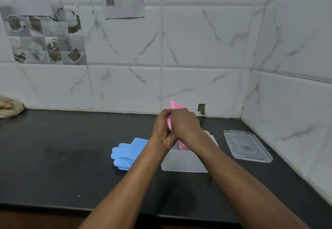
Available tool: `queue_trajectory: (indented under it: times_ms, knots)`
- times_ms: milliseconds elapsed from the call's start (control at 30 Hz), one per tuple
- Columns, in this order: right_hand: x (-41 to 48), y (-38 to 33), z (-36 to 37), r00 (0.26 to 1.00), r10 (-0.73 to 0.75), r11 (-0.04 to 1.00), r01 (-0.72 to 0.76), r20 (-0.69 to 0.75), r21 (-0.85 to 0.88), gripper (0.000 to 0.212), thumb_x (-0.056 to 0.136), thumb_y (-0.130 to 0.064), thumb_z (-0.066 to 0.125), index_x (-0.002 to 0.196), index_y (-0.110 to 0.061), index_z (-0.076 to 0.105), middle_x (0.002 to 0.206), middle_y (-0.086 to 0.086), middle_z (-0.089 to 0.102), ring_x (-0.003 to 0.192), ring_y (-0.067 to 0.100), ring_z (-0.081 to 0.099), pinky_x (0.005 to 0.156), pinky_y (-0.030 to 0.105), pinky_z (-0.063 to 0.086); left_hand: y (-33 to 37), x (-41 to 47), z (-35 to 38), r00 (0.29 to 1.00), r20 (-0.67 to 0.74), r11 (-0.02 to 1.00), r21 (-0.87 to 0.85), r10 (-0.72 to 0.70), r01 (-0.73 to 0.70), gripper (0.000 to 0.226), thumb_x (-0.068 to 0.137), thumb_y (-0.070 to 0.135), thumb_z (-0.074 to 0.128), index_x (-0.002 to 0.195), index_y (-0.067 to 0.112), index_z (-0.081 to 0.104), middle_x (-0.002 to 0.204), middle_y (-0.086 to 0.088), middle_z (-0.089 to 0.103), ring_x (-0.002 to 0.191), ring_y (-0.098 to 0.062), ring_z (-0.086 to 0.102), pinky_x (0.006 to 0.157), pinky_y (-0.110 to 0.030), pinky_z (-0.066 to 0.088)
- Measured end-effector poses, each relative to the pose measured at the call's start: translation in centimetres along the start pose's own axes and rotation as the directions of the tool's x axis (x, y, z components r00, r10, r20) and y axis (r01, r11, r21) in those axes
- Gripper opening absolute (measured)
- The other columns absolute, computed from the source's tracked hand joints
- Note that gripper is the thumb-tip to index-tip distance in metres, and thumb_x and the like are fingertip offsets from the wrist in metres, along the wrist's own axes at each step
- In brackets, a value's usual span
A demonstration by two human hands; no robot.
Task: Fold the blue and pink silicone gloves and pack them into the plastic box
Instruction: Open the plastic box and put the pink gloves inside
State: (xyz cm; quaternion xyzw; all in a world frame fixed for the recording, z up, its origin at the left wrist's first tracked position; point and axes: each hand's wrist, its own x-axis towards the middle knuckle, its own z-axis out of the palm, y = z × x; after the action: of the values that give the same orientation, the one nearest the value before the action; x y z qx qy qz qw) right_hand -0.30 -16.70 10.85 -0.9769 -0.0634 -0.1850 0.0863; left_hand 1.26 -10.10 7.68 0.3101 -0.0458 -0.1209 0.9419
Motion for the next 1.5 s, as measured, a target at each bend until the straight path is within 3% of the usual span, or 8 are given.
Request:
queue_trajectory:
  times_ms: [300,400,533,800,1033,1267,1367,1500]
  knots:
    - [0.5,6.4,-3.9,0.981,0.177,0.898,-0.129,-0.076,0.421,0.009,0.076,0.002,0.054,0.08,-0.003,0.059,0.082,0.017,0.064,0.072,0.032,0.058,0.052,0.026,0.036,2.8,-0.5,0.6,0.994,-0.114,0.989,0.144,-0.002,0.019,0.026,0.095,0.014,0.046,0.119,0.003,0.048,0.087,-0.023,0.064,0.076,-0.033,0.065,0.063,-0.049,0.055]
    - [-0.9,11.1,-5.2,0.941,0.338,0.536,-0.215,0.026,0.816,0.037,0.069,0.014,0.061,0.103,0.001,0.069,0.089,0.023,0.069,0.074,0.034,0.066,0.067,0.039,0.054,4.1,-1.2,0.6,0.996,-0.071,0.983,0.17,-0.054,0.066,0.024,0.096,0.012,0.041,0.11,-0.002,0.053,0.085,-0.029,0.07,0.073,-0.039,0.07,0.057,-0.055,0.056]
    - [-4.6,15.9,-3.8,0.878,0.404,0.166,-0.347,0.257,0.923,0.048,0.073,0.023,0.061,0.119,0.008,0.06,0.103,0.029,0.067,0.082,0.039,0.067,0.078,0.048,0.057,2.9,-2.0,1.5,0.983,-0.03,0.956,0.227,-0.181,0.183,0.034,0.097,0.012,0.039,0.125,-0.007,0.047,0.107,-0.037,0.064,0.095,-0.047,0.063,0.075,-0.066,0.047]
    - [-12.6,21.9,0.0,0.799,0.355,-0.217,-0.434,0.485,0.874,0.047,0.07,0.02,0.06,0.116,0.013,0.058,0.1,0.029,0.07,0.079,0.036,0.071,0.073,0.046,0.058,-4.5,-2.6,2.1,0.946,0.014,0.923,0.224,-0.323,0.312,0.041,0.096,0.013,0.045,0.134,-0.001,0.047,0.119,-0.032,0.062,0.105,-0.043,0.063,0.08,-0.067,0.048]
    - [-14.8,26.8,0.9,0.722,0.511,-0.047,-0.518,0.467,0.854,0.069,0.063,0.017,0.078,0.125,0.004,0.053,0.11,0.025,0.067,0.086,0.041,0.069,0.064,0.042,0.06,-13.0,-3.1,3.4,0.946,-0.062,0.9,0.293,-0.319,0.323,0.027,0.095,0.017,0.053,0.119,0.004,0.053,0.103,-0.025,0.069,0.091,-0.035,0.069,0.078,-0.056,0.056]
    - [-15.7,27.3,2.7,0.775,0.528,0.348,-0.569,0.346,0.745,0.031,0.079,-0.021,0.078,0.104,-0.008,0.066,0.092,0.01,0.074,0.082,0.026,0.071,0.075,0.041,0.058,-17.8,-2.3,1.2,0.95,-0.18,0.906,0.3,-0.254,0.299,0.014,0.095,0.017,0.048,0.105,0.009,0.055,0.079,-0.022,0.074,0.072,-0.035,0.074,0.062,-0.054,0.059]
    - [-14.9,27.3,2.3,0.72,0.588,0.246,-0.594,0.369,0.766,0.035,0.095,-0.041,0.053,0.091,-0.01,0.069,0.078,0.008,0.073,0.067,0.022,0.068,0.057,0.029,0.049,-17.5,-1.9,0.1,0.944,-0.208,0.905,0.29,-0.256,0.31,0.019,0.094,0.018,0.049,0.108,0.006,0.056,0.079,-0.023,0.074,0.071,-0.035,0.074,0.062,-0.055,0.058]
    - [-14.6,27.8,1.9,0.662,0.607,0.075,-0.598,0.439,0.798,0.009,0.092,-0.007,0.06,0.097,-0.003,0.067,0.083,0.015,0.069,0.066,0.026,0.066,0.055,0.031,0.052,-17.1,-1.9,-0.3,0.937,-0.2,0.903,0.27,-0.286,0.333,0.019,0.094,0.016,0.049,0.107,0.005,0.055,0.087,-0.024,0.073,0.078,-0.035,0.072,0.07,-0.055,0.058]
